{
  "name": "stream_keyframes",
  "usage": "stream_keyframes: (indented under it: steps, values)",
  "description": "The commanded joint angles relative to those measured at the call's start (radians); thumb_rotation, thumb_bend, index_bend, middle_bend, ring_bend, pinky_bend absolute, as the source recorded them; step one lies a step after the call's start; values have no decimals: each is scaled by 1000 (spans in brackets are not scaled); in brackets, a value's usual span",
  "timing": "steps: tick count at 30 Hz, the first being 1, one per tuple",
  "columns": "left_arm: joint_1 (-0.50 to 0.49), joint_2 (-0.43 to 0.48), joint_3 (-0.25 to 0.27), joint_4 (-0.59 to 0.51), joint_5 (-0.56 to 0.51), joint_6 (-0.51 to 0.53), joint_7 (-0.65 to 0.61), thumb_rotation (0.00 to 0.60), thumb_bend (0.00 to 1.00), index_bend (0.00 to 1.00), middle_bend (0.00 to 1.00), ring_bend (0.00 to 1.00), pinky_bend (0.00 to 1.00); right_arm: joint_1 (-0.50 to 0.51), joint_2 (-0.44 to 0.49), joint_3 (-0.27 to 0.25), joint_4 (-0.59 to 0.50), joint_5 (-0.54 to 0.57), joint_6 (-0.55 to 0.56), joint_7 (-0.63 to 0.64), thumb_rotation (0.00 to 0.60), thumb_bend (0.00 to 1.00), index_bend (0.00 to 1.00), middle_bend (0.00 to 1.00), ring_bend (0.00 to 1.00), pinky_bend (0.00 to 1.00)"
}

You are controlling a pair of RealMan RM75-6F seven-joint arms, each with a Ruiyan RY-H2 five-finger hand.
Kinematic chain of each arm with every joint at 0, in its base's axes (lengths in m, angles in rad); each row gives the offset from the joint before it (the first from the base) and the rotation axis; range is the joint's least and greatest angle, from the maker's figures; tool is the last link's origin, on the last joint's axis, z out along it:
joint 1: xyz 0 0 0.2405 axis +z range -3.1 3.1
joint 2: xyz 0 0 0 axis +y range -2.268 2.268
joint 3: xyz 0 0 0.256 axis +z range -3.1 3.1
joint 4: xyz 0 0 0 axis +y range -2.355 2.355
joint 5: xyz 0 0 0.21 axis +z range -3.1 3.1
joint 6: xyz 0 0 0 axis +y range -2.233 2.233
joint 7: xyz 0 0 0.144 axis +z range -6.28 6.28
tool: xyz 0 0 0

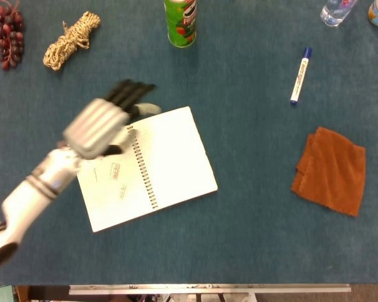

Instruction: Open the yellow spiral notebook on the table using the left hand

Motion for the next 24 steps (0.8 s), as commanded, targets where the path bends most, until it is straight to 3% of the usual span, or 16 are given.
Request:
stream_keyframes:
  steps: [1,6,11,24]
  values:
    - [114,54,14,-35,-57,115,63,600,517,219,34,0,0,-3,27,-12,-32,34,-40,-14,600,146,151,175,18,65]
    - [219,82,17,-41,-109,217,93,600,509,212,40,0,0,-12,25,-16,-31,47,-45,-6,600,237,218,217,39,66]
    - [345,101,23,-51,-170,324,98,600,502,208,48,0,0,-30,32,-30,-46,75,-61,-15,600,249,233,230,41,66]
    - [497,101,28,-46,-176,411,88,600,499,208,52,0,0,-46,37,-37,-57,99,-78,-14,600,251,255,240,41,66]
